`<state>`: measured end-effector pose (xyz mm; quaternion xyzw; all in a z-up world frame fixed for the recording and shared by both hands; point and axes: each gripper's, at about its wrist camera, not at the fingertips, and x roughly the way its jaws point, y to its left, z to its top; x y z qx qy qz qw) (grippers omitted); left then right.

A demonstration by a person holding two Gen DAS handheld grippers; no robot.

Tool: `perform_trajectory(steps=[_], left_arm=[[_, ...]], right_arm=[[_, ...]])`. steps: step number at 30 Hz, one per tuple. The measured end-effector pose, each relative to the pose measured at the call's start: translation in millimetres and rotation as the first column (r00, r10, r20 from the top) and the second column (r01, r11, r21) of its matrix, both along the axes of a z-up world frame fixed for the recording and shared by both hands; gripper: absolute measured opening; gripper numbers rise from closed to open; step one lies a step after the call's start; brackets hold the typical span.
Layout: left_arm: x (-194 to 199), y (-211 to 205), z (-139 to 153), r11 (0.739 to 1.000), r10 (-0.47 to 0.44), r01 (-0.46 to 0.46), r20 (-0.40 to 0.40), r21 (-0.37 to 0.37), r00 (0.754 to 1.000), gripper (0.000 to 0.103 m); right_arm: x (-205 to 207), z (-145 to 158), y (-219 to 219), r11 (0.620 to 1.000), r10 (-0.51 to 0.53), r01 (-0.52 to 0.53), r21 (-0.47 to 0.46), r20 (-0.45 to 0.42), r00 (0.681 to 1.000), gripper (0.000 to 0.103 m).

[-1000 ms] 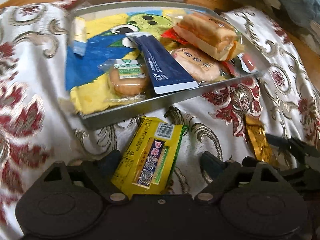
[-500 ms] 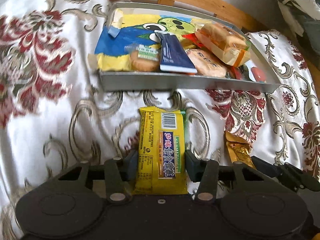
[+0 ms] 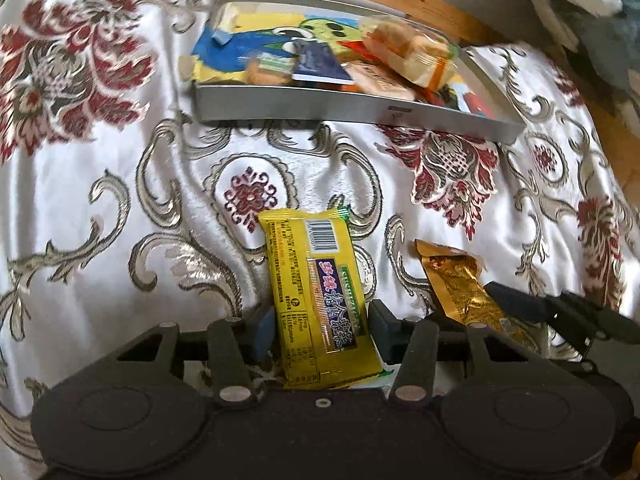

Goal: Organize snacks
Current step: 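Carry the yellow packet with the left tool to the tray while the right tool carries the gold packet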

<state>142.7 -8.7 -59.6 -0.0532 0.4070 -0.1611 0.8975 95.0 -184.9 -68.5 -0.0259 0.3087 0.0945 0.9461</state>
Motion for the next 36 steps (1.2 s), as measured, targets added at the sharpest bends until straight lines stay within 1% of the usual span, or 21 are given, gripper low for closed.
perform_trajectory(steps=[7, 9, 12, 15, 17, 18, 20, 21, 26, 28, 33, 36], left_arm=[[5, -5, -6, 0.999, -0.024, 0.024, 0.018, 0.021, 1.000, 0.062], [5, -7, -7, 0.999, -0.041, 0.040, 0.027, 0.037, 0.999, 0.064], [6, -10, -9, 0.997, -0.051, 0.049, 0.038, 0.055, 0.998, 0.064], [6, -10, -9, 0.997, -0.051, 0.049, 0.044, 0.061, 0.998, 0.063], [5, -11, -10, 0.996, -0.050, 0.046, 0.050, 0.072, 0.997, 0.059], [5, -12, -10, 0.996, -0.048, 0.044, 0.056, 0.083, 0.997, 0.057], [4, -11, -10, 0.995, -0.048, 0.042, 0.060, 0.089, 0.997, 0.055], [4, -11, -10, 0.995, -0.045, 0.040, 0.063, 0.091, 0.997, 0.055], [-1, -11, -11, 0.996, -0.028, 0.019, 0.094, 0.092, 0.995, 0.054], [-1, -10, -11, 0.996, -0.027, 0.018, 0.095, 0.092, 0.995, 0.053], [-3, -13, -11, 0.994, -0.043, 0.032, 0.101, 0.104, 0.994, 0.052], [-4, -9, -7, 0.998, -0.033, 0.027, 0.093, 0.063, 0.995, 0.051]], right_arm=[[6, -6, 0, 0.999, -0.032, 0.032, 0.008, 0.011, 0.999, 0.079], [8, -8, 0, 0.999, -0.043, 0.043, 0.004, 0.016, 0.999, 0.081], [10, -11, 3, 0.999, -0.046, 0.046, -0.014, 0.023, 0.999, 0.084], [11, -13, 6, 0.998, -0.044, 0.045, -0.034, 0.029, 0.999, 0.084], [11, -13, 6, 0.998, -0.043, 0.044, -0.035, 0.029, 0.999, 0.080], [11, -13, 6, 0.998, -0.044, 0.045, -0.037, 0.030, 0.999, 0.077], [11, -13, 7, 0.998, -0.042, 0.044, -0.042, 0.033, 0.999, 0.070], [10, -13, 7, 0.998, -0.041, 0.043, -0.043, 0.036, 0.999, 0.063], [8, -13, 9, 0.998, -0.035, 0.038, -0.056, 0.047, 0.998, 0.057], [8, -13, 10, 0.998, -0.033, 0.036, -0.059, 0.051, 0.998, 0.051], [7, -13, 9, 0.997, -0.046, 0.050, -0.056, 0.065, 0.997, 0.046], [6, -12, 7, 0.998, -0.048, 0.052, -0.046, 0.072, 0.996, 0.045]])
